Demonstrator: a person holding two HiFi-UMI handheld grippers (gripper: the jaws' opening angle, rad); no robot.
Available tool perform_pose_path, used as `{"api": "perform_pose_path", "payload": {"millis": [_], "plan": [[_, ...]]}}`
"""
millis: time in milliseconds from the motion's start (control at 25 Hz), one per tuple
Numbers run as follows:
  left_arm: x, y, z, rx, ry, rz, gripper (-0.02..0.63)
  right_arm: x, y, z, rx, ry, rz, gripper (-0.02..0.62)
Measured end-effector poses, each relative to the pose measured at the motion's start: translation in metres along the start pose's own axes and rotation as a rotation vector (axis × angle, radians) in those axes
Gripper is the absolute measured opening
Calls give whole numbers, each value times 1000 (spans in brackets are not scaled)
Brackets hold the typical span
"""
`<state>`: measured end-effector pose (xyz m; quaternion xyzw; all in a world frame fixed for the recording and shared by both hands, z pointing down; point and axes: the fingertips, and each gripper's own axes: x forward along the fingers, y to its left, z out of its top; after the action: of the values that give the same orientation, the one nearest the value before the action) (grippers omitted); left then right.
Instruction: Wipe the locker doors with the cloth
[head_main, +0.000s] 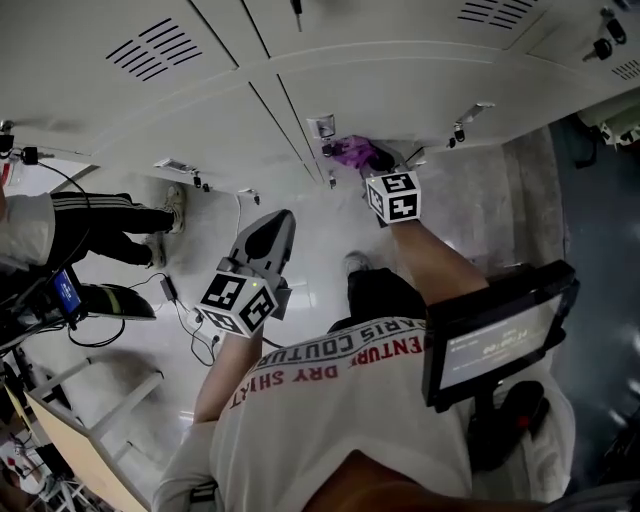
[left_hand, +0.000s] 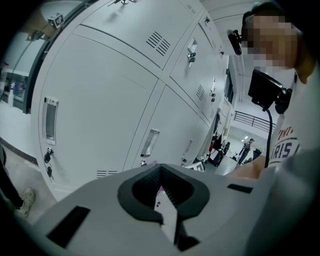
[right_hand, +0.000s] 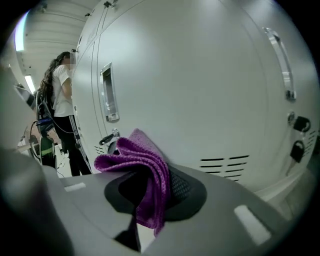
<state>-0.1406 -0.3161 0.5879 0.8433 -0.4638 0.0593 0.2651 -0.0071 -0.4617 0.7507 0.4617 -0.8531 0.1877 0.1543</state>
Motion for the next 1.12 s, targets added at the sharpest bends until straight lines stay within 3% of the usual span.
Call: {"api": "perform_pose_path", "payload": {"millis": [280,560,720,880,1120], "plan": [[2,-7,-1,30,12,-17,2,-41,-85,-2,28,-17,-138,71],[5,-6,-9,47,4,-18,2,-64,-134,-7,128,-65,-249,71],[0,-16,-11,126,3,-24,2,-66,-133,-11,128,-39,-247,71],[-10,-44,-5,126,-20,-110,2,-85,-122,-2,163,-47,-256,71],[-59,-107,18,155,-25,-160,2,-176,-55,57,217,-172,-143,71]]}}
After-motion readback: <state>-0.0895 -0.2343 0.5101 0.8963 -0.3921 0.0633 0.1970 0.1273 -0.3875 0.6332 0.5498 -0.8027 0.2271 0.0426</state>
